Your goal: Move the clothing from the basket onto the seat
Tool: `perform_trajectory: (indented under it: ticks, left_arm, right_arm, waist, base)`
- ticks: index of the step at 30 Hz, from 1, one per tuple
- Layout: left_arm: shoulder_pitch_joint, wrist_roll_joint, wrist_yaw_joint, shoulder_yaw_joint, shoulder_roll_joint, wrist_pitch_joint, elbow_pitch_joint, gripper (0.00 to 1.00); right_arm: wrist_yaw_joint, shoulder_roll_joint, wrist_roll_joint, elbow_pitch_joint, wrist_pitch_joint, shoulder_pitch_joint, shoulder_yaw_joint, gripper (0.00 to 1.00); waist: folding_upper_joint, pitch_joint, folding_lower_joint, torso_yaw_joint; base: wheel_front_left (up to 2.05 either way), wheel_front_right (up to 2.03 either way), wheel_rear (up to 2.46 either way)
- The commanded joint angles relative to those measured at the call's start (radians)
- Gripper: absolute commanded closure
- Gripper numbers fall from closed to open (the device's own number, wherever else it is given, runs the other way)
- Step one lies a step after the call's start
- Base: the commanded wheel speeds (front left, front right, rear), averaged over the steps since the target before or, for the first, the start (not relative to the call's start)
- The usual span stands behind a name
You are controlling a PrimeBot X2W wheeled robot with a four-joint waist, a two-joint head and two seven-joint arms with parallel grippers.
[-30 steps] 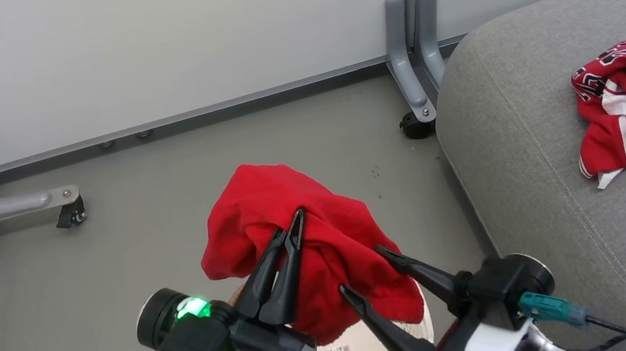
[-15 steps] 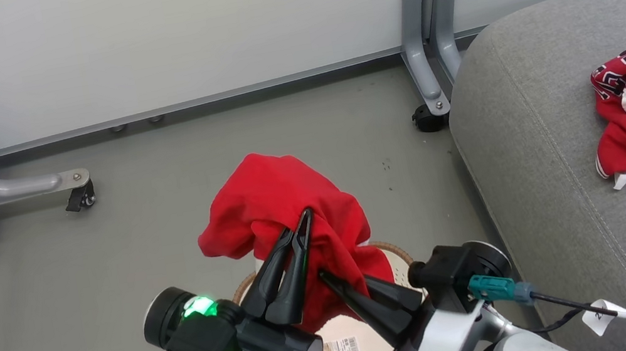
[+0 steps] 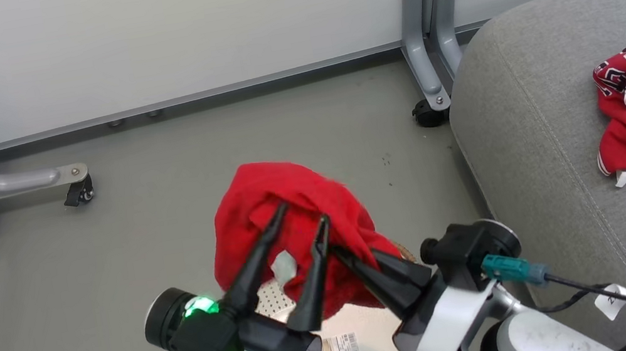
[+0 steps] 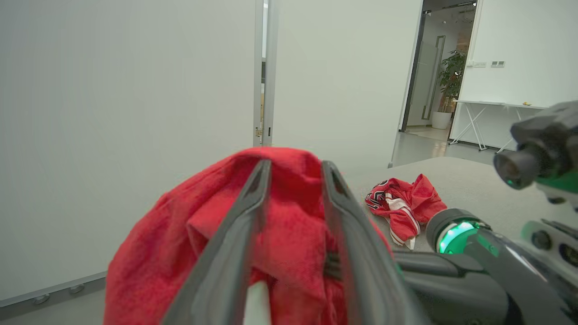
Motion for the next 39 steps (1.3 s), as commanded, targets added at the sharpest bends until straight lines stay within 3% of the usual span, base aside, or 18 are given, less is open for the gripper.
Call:
perform_trajectory:
  ticks: [1,13,26,32,39]
  left_arm:
    - [-0.013,0.003,-0.002,0.003,0.006,-0.003,0.005,0.00]
    - [0.026,0.061,-0.002,-0.087,0.084,0.065,0.008,0.00]
    - [0.051,0.053,-0.003,-0.175,0.167,0.129,0.004,0.00]
    - [0.055,0.047,0.012,-0.169,0.177,0.134,0.008,0.00]
    - [0.027,0.042,0.021,-0.164,0.181,0.139,0.010,0.00]
  right_arm:
    - [0.000,-0.003,-0.009,0.005,-0.011,-0.020,-0.012,1.00]
    - [0.000,0.002,-0.040,0.083,-0.054,-0.054,-0.130,1.00]
    - [0.000,-0.002,-0.061,0.137,-0.077,-0.018,-0.214,1.00]
    - [0.000,0.008,-0.065,0.141,-0.084,-0.013,-0.229,1.00]
    - [0.000,0.018,-0.070,0.146,-0.097,-0.043,-0.243,1.00]
  waist:
    - [0.0000,0.002,0.0000,0.003]
    - [0.0000,0.019,0.0000,0.025]
    - [0.0000,0.034,0.0000,0.017]
    - [0.0000,0.044,0.0000,-0.021]
    - [0.0000,0.086,0.0000,-0.125]
  base:
    - [0.00,0.00,0.00]
    - [0.00,0.00,0.00]
    - [0.00,0.00,0.00]
    - [0.00,0.00,0.00]
    - [0.00,0.00,0.00]
